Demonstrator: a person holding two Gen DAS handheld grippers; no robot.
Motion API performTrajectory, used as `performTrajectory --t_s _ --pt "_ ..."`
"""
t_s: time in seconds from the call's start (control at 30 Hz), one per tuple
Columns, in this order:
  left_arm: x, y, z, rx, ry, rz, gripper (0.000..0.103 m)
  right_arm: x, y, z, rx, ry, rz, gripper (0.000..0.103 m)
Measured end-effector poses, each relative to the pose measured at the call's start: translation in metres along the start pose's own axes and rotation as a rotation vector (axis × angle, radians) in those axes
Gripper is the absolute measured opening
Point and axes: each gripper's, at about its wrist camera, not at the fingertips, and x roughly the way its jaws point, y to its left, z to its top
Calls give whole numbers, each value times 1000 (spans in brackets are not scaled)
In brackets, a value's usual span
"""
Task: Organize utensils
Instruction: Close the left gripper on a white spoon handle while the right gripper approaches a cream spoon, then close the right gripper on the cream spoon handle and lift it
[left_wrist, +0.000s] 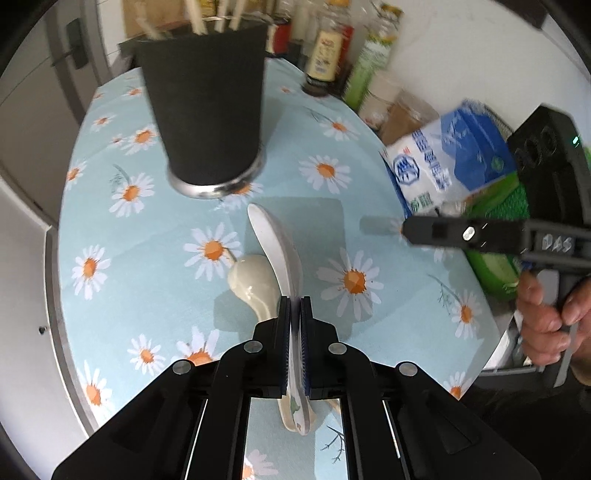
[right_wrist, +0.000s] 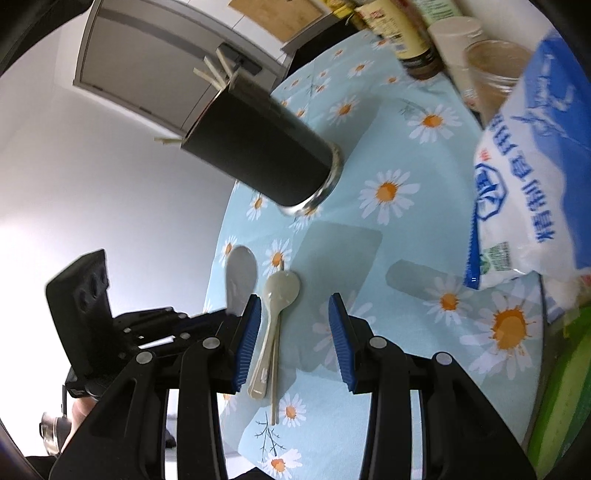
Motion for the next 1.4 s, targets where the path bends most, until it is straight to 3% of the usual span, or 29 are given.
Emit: performTrajectory --t_s 0.33,0.63,0.97,1.1,1.27,1.4 --pt "-32 27 -23 -97 -85 -2 4 38 11 -2 72 102 59 39" --pt "-49 56 -39 -101 -125 -59 4 93 16 -8 190 201 25 39" --pt "-50 86 -49 -82 -121 -117 4 123 15 -11 241 205 -35 39" --pt "-47 93 -50 -72 -113 -133 4 129 22 -12 206 199 -94 26" --pt "-43 94 -49 -42 -97 -150 4 135 29 -11 181 192 -141 25" --pt "-41 96 -49 -36 -93 -163 4 136 33 -12 143 199 -190 13"
